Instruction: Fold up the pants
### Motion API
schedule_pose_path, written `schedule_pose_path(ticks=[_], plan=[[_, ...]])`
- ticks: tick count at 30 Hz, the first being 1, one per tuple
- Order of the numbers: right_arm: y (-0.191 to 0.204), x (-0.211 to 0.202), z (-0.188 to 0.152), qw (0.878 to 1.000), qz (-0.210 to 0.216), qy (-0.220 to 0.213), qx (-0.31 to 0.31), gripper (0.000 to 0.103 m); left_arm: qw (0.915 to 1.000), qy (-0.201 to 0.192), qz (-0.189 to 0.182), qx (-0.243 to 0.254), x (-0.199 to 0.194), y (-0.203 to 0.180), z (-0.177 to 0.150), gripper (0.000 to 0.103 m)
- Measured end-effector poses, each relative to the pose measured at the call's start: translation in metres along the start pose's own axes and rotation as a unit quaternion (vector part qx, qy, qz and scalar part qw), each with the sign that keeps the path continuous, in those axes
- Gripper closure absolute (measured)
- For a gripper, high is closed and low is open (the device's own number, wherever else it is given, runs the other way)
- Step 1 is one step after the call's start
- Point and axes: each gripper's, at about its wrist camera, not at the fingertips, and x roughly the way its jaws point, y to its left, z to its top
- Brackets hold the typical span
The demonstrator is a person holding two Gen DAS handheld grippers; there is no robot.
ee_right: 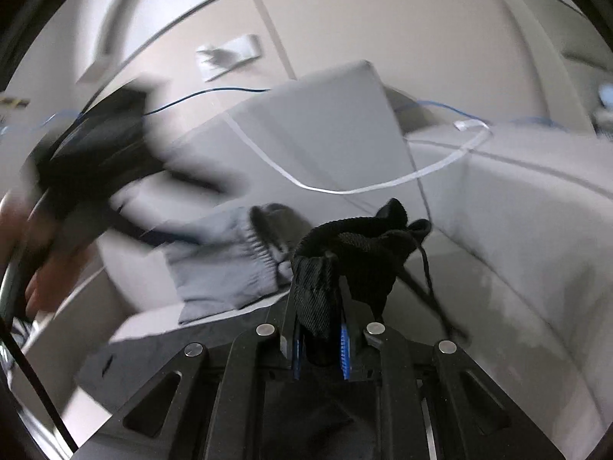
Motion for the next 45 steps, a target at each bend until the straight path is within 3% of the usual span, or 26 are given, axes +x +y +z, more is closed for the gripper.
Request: schedule_pose_path(ticks=[5, 9, 13, 14, 16, 18, 21, 25, 28, 35, 45], plan=[[0.003, -0.004, -0.003, 1.000, 0.011, 0.000, -0.013, 0.088, 0.9911, 0.069, 0.092, 0.066, 0.062, -0.054, 0.029, 0.020], [0.002, -0.002, -0.001, 1.000, 0.018, 0.000, -0.009, 0.088, 0.9815, 0.086, 0.137, 0.102, 0.089, -0.083, 0.031, 0.020], [0.012, -0.002, -0.002, 0.999, 0.020, 0.003, -0.036, 0.088, 0.9631, 0.102, 0.204, 0.142, 0.109, -0.105, 0.022, 0.022], [0.014, -0.001, -0.002, 0.999, 0.020, 0.003, -0.042, 0.088, 0.9586, 0.102, 0.220, 0.149, 0.112, -0.109, 0.021, 0.027], [0.020, 0.000, -0.002, 0.998, 0.016, 0.005, -0.057, 0.088, 0.9527, 0.105, 0.239, 0.155, 0.116, -0.111, 0.019, 0.087], [0.024, 0.001, -0.005, 0.998, 0.014, 0.013, -0.066, 0.088, 0.9534, 0.101, 0.242, 0.149, 0.113, -0.110, 0.018, 0.087], [0.029, -0.003, -0.004, 0.997, 0.010, 0.014, -0.078, 0.088, 0.9619, 0.078, 0.222, 0.138, 0.094, -0.105, 0.020, 0.088], [0.034, -0.012, 0.000, 0.996, 0.011, 0.003, -0.087, 0.088, 0.9820, 0.040, 0.163, 0.086, 0.048, -0.080, 0.026, 0.088], [0.046, -0.021, 0.004, 0.995, 0.015, -0.005, -0.097, 0.088, 0.9909, 0.022, 0.124, 0.049, 0.013, -0.054, 0.023, 0.088], [0.079, -0.032, 0.010, 0.992, 0.030, -0.009, -0.121, 0.088, 0.9973, -0.021, 0.071, -0.001, -0.051, -0.006, -0.002, 0.089], [0.136, -0.029, 0.022, 0.986, 0.071, -0.008, -0.150, 0.089, 0.9954, -0.085, 0.032, -0.031, -0.132, 0.075, -0.048, 0.090]])
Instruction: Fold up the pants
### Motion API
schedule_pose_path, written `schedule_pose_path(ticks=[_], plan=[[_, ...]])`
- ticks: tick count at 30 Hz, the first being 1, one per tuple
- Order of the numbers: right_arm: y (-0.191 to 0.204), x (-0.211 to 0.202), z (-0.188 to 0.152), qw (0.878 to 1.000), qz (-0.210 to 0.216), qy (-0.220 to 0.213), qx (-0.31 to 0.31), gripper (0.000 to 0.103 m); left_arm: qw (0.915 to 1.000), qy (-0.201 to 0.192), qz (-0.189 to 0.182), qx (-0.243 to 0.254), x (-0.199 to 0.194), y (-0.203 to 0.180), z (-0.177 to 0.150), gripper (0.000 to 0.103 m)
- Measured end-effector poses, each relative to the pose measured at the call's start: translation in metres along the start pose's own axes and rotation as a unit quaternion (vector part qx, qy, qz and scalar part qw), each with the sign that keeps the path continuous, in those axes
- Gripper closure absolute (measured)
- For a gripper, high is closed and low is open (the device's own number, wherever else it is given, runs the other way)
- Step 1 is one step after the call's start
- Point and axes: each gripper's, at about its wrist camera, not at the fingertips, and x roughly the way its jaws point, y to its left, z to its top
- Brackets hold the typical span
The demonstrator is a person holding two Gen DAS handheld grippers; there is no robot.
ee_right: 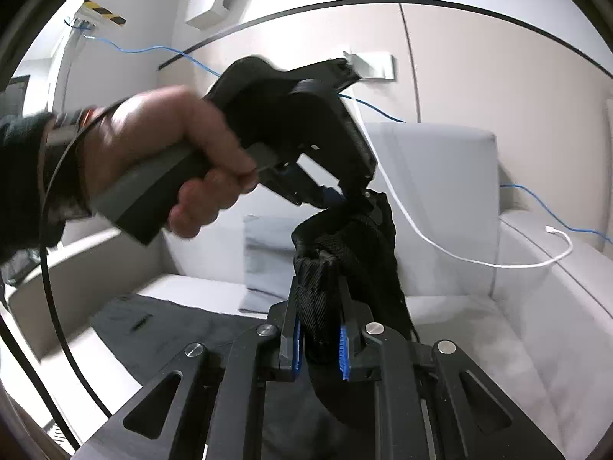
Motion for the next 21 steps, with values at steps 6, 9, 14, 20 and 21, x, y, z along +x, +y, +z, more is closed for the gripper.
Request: schedule_pose_path(ticks=[6, 9, 14, 20, 21], plan=[[0.030, 0.012, 0.013, 1.000, 0.025, 0.006, -0.004, 0.089, 0.9996, -0.022, -0.009, -0.016, -0.032, 0.045, -0.016, 0.090], [0.049, 0.021, 0.015, 0.999, 0.038, 0.013, -0.013, 0.089, 0.9993, -0.030, -0.005, -0.021, -0.045, 0.063, -0.024, 0.090], [0.076, 0.035, 0.016, 0.998, 0.048, 0.029, -0.036, 0.089, 0.9986, -0.039, -0.003, -0.035, -0.058, 0.094, -0.040, 0.090], [0.100, 0.051, 0.013, 0.996, 0.061, 0.050, -0.050, 0.089, 0.9974, -0.049, 0.004, -0.053, -0.065, 0.134, -0.060, 0.090], [0.105, 0.053, 0.012, 0.995, 0.063, 0.053, -0.053, 0.089, 0.9973, -0.052, 0.011, -0.051, -0.064, 0.136, -0.063, 0.090]])
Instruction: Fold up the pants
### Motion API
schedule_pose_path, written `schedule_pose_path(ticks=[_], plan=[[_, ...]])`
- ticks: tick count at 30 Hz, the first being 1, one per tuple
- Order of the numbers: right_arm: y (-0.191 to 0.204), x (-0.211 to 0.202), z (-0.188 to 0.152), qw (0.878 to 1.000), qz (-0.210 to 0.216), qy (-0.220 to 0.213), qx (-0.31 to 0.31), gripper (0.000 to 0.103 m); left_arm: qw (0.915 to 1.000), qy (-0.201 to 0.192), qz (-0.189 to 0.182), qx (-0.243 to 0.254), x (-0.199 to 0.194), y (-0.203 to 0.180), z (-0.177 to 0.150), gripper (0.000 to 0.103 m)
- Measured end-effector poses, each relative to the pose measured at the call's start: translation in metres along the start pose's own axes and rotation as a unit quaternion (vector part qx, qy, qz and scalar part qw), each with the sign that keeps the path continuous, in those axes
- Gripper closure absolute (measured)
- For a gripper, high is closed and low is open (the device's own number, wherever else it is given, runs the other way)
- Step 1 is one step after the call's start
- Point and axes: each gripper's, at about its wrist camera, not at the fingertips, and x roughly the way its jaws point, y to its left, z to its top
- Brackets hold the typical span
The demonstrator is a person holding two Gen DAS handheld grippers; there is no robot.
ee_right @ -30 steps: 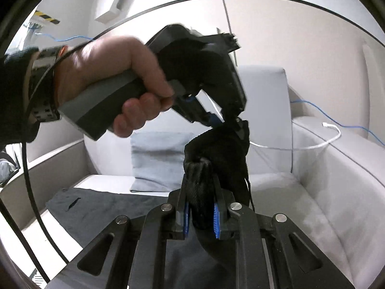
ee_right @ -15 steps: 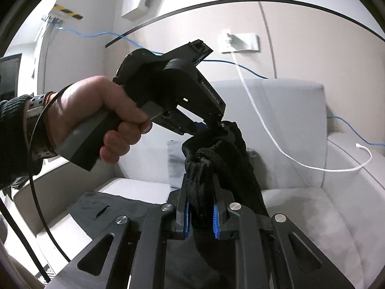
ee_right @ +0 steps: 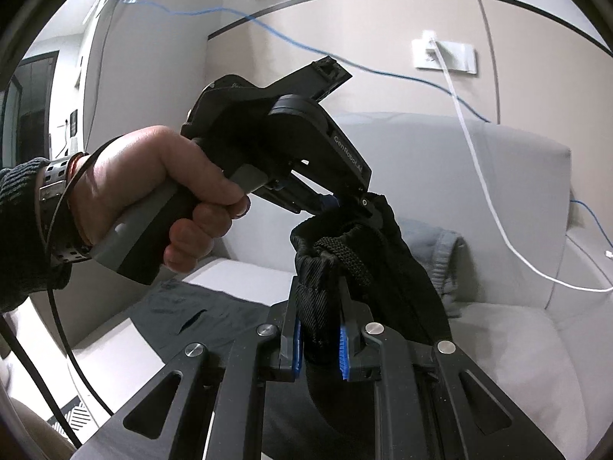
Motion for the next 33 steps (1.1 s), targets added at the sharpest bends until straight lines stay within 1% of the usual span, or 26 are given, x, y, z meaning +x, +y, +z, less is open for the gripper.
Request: schedule_pose_path(ticks=[5, 8, 11, 15, 20, 24, 33], plan=[[0.023, 0.020, -0.004, 1.000, 0.009, 0.021, -0.021, 0.089, 0.9999, -0.011, 0.009, -0.003, -0.005, 0.029, -0.015, 0.090], [0.035, 0.032, -0.010, 0.999, 0.011, 0.035, -0.031, 0.089, 0.9998, -0.014, 0.012, -0.003, 0.000, 0.048, -0.025, 0.090], [0.043, 0.044, -0.017, 0.998, 0.010, 0.051, -0.040, 0.089, 0.9996, -0.012, 0.023, 0.008, 0.010, 0.063, -0.034, 0.090], [0.058, 0.066, -0.031, 0.995, 0.007, 0.080, -0.060, 0.089, 0.9996, -0.016, 0.022, 0.011, 0.021, 0.080, -0.042, 0.090], [0.075, 0.091, -0.054, 0.990, -0.010, 0.113, -0.085, 0.089, 0.9995, -0.013, 0.028, 0.001, 0.043, 0.102, -0.050, 0.090], [0.080, 0.105, -0.070, 0.987, -0.022, 0.132, -0.094, 0.089, 0.9994, -0.009, 0.033, 0.003, 0.056, 0.113, -0.057, 0.090], [0.098, 0.135, -0.099, 0.979, -0.024, 0.164, -0.115, 0.089, 0.9994, -0.002, 0.035, -0.007, 0.079, 0.140, -0.065, 0.090]])
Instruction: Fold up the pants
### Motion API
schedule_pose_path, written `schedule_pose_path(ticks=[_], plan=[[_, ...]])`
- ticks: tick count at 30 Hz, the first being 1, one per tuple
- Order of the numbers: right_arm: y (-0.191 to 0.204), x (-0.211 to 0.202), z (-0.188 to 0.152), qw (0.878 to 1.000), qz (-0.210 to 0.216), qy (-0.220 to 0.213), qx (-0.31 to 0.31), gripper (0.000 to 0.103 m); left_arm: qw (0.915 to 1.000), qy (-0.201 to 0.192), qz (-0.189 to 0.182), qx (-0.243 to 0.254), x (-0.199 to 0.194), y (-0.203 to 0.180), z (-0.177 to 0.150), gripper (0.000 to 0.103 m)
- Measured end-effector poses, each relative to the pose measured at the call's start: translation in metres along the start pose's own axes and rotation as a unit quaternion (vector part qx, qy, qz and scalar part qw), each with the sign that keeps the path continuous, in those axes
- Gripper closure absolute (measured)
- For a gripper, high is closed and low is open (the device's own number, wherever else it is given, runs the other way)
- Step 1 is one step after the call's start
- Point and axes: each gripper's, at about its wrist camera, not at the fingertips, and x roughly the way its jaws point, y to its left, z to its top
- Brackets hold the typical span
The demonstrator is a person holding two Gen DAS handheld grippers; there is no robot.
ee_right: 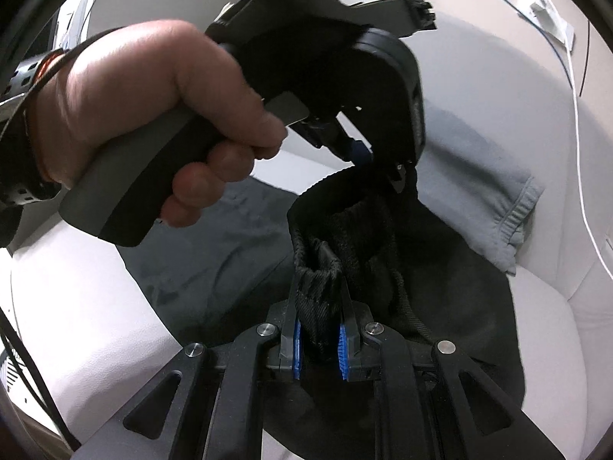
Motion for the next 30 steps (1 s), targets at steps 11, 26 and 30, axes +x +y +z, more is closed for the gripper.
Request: schedule_pose_path(ticks=[11, 26, 30], plan=[[0.021, 0.036, -0.014, 0.999, 0.006, 0.030, -0.018, 0.089, 0.9991, 0.011, -0.002, -0.040, 0.024, 0.029, -0.014, 0.090], [0.031, 0.061, -0.021, 0.997, -0.009, 0.066, -0.032, 0.089, 0.9970, 0.021, 0.006, -0.074, 0.047, 0.054, -0.026, 0.088], [0.037, 0.062, -0.021, 0.996, -0.022, 0.071, -0.045, 0.089, 0.9949, 0.028, 0.006, -0.096, 0.051, 0.061, -0.027, 0.079]])
